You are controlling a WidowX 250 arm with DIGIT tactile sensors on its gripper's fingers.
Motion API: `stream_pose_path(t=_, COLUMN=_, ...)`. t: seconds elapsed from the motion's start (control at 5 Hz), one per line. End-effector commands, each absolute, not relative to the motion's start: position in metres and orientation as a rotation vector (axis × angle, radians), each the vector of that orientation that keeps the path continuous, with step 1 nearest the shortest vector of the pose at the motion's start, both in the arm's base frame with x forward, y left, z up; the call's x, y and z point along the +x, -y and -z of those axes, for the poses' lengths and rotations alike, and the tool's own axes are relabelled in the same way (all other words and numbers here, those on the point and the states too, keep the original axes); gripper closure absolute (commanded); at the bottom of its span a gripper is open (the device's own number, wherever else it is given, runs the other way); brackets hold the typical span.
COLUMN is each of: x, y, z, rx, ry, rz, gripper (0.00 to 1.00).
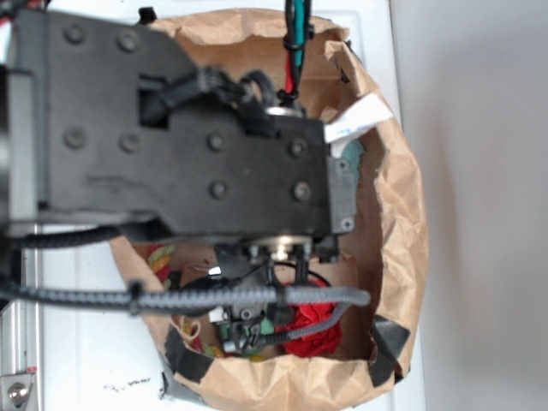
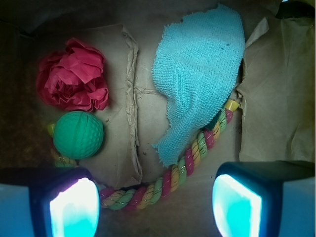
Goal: Grab the green ball.
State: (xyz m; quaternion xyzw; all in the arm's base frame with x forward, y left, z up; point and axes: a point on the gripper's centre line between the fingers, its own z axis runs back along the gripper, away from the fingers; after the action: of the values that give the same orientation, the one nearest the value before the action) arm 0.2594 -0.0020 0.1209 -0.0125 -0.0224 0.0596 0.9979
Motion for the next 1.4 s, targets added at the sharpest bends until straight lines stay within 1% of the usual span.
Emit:
stream_pose_path(t=0.0, x=0.252, y=0.011, z=-0.11, rx=0.049, ry=0.228, rz=-0.549, gripper=0.0)
stream_pose_path(t=0.2, x=0.254, y=0.013, z=-0.093, rx=0.003, ry=0.194, rz=-0.574, gripper=0.0)
stream_pose_path(t=0.4, x=0.26, y=0.027, z=-0.085, rx=-0.09, ry=0.126, rz=-0.562, gripper=0.0)
stream_pose_path(t=0.6, x=0.261, y=0.046, z=-0.074, rx=-0.156, ry=0.061, rz=-0.528, gripper=0.0)
stream_pose_path(t=0.8, x=0.251, y=0.05, z=-0.071, rx=-0.17, ry=0.03, rz=-0.483, gripper=0.0)
stream_pose_path(t=1.0, x=0.243, y=0.053, z=-0.087, rx=-0.218, ry=0.028, rz=-0.459, gripper=0.0)
stream_pose_path(t=1.2, x=0.248, y=0.059, z=-0.098, rx=-0.251, ry=0.036, rz=-0.471, gripper=0.0)
